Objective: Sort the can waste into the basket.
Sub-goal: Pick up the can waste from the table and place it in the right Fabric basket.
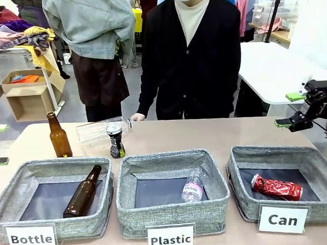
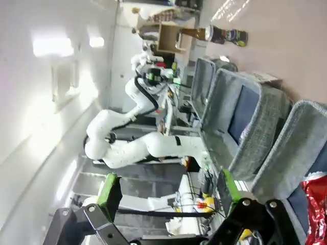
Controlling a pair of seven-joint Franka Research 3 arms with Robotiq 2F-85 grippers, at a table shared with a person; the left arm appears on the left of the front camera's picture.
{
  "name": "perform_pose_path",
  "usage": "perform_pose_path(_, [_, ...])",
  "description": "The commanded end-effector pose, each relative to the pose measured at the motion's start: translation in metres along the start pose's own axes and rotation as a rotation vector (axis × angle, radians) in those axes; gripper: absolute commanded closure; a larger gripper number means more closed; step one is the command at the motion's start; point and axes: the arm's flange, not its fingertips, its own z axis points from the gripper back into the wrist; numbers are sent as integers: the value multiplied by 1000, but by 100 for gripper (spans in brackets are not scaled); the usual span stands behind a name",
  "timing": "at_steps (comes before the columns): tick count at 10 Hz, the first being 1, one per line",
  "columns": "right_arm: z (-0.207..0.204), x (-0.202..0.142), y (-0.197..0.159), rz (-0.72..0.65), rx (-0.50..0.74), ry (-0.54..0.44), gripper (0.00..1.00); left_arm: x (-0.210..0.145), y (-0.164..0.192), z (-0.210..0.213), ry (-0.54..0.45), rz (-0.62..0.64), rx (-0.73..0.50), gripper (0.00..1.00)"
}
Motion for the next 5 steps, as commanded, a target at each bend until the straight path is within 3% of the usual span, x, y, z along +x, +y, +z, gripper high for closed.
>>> perform_pose_path(1, [-1, -2, 3, 55, -32, 37, 1, -4, -2, 3, 10, -1, -7, 0])
perform_pose_path(5, [-1, -2, 3, 55, -32, 37, 1, -4, -2, 3, 10, -1, -7, 0])
